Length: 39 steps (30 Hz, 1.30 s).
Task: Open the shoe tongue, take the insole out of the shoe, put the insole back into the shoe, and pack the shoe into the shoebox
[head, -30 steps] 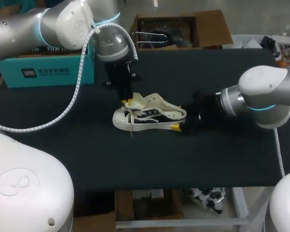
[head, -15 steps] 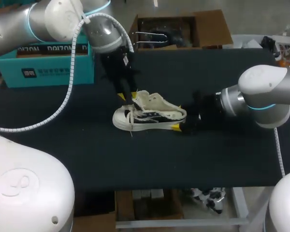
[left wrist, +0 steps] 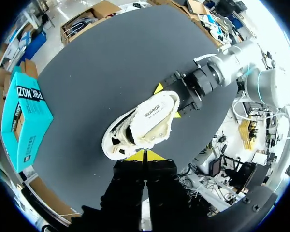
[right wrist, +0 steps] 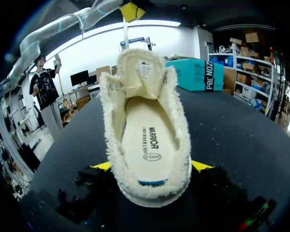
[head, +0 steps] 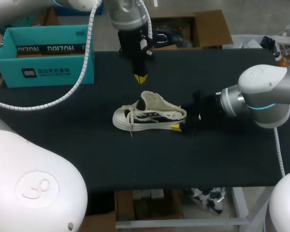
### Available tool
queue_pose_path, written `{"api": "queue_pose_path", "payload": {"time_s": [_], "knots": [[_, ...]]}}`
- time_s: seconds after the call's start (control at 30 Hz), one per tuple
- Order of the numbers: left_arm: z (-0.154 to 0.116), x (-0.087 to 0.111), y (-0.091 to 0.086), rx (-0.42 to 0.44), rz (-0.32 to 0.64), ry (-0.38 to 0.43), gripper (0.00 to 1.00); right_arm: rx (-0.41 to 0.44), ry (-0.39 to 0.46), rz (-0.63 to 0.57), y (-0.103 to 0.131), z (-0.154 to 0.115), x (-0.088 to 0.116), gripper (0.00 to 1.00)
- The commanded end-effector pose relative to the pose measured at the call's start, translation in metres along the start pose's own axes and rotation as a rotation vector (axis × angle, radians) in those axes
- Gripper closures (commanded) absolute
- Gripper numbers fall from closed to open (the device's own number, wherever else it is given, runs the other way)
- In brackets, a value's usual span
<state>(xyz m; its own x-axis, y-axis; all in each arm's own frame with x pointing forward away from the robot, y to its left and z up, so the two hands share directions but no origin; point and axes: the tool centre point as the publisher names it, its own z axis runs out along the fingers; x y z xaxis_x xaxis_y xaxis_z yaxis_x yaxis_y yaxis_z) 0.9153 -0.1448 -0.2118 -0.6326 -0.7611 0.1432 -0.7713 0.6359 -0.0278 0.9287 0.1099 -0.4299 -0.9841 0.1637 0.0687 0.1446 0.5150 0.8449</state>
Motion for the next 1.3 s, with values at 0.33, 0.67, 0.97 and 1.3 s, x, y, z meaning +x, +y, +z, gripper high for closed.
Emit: {"api": "queue_pose_path", "payload": {"time_s": [0.33, 0.67, 0.97, 1.3], "knots": [[0.009, 0.009, -0.032, -0.348, 0.95, -0.072, 1.0, -0.003, 0.003, 0.0, -0.006, 0.003, -0.004, 1.0], [0.038, 0.002, -0.02, -0.154, 1.025, 0.042, 1.0, -0.003, 0.003, 0.0, -0.006, 0.003, -0.004, 1.0], [0.07, 0.014, -0.015, 0.004, 1.045, 0.056, 1.0, -0.003, 0.003, 0.0, -0.006, 0.003, -0.004, 1.0], [0.11, 0.014, -0.023, -0.003, 1.024, 0.08, 1.0, -0.003, 0.003, 0.0, -0.006, 0.003, -0.004, 1.0]]}}
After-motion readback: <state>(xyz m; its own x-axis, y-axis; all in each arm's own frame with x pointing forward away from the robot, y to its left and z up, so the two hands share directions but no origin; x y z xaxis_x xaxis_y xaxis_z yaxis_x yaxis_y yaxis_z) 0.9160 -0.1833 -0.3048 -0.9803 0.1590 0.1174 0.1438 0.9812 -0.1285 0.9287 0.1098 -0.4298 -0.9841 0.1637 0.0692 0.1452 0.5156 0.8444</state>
